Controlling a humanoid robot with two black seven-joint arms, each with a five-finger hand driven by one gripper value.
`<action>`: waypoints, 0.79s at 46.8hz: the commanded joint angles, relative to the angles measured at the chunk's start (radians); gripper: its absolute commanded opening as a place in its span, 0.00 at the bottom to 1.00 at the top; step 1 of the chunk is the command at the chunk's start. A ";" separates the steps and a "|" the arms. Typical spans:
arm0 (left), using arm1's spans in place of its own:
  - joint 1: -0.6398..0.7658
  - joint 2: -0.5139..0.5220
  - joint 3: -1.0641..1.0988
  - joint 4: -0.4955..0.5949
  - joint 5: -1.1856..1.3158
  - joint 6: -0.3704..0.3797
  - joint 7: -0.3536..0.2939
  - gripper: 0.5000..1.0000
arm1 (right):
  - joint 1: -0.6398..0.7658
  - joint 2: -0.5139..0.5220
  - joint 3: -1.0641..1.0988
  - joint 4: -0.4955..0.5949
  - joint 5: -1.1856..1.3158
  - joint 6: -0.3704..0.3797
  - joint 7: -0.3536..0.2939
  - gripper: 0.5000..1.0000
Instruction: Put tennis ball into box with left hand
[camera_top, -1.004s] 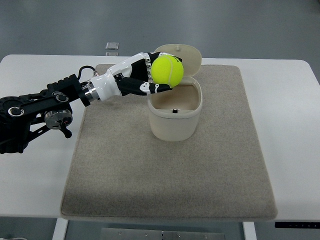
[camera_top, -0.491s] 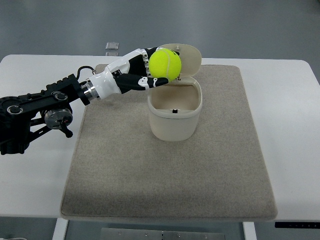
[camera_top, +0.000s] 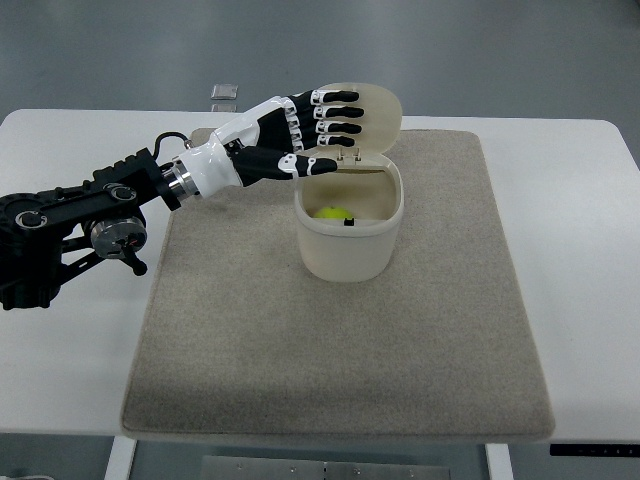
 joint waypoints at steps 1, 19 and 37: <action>0.000 0.000 0.000 -0.002 0.000 0.000 0.000 0.73 | 0.000 0.000 0.000 0.000 0.000 0.000 -0.001 0.81; -0.002 0.006 -0.002 -0.074 0.002 0.006 0.000 0.34 | 0.000 0.000 0.000 0.000 0.000 0.000 -0.001 0.81; 0.010 0.017 -0.083 -0.098 -0.001 0.041 0.000 0.21 | 0.000 0.000 0.000 0.000 0.000 0.000 0.000 0.81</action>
